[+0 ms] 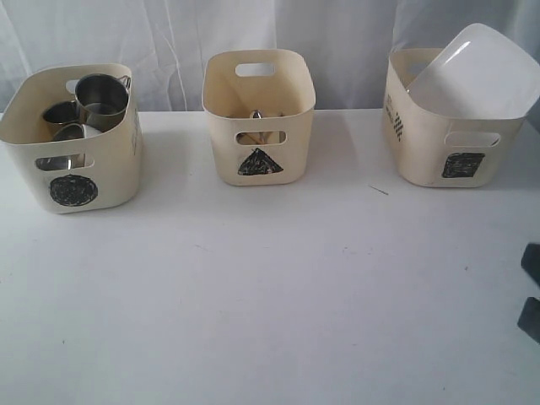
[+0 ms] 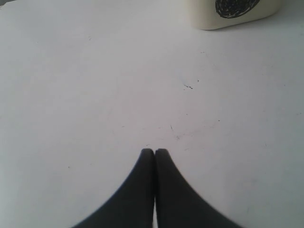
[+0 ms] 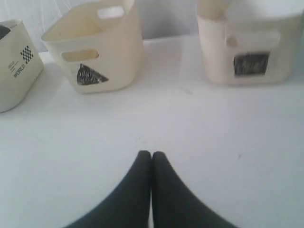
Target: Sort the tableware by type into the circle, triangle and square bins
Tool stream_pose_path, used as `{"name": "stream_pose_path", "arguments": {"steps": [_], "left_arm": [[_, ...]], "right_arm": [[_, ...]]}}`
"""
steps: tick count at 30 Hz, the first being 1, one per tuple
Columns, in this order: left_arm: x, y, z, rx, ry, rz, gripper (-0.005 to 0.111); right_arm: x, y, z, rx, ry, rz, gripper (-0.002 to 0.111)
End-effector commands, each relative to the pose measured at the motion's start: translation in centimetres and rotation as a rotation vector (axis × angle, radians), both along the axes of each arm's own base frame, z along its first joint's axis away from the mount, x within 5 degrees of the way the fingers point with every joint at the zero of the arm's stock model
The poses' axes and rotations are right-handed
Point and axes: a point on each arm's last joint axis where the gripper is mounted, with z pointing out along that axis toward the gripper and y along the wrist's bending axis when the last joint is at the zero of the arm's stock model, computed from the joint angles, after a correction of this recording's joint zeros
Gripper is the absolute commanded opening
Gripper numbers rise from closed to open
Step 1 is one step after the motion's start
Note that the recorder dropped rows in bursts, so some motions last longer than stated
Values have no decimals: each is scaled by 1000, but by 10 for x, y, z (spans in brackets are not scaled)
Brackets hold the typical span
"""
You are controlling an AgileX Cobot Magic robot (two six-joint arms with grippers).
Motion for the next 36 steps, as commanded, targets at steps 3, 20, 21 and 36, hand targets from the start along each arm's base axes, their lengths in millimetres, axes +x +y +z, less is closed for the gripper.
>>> {"name": "stream_pose_path", "arguments": {"steps": [3, 20, 21, 36], "left_arm": [[0, 0, -1, -4, -2, -5, 0], [0, 0, -1, -4, -2, -5, 0], [0, 0, -1, -4, -4, -5, 0], [0, 0, -1, -2, -4, -5, 0]], "right_arm": [[-4, 2, -15, 256, 101, -83, 0], [-23, -26, 0, -139, -606, -283, 0], [-25, -25, 0, -187, -603, -268, 0], [-44, -16, -52, -368, -102, -88, 0]]}}
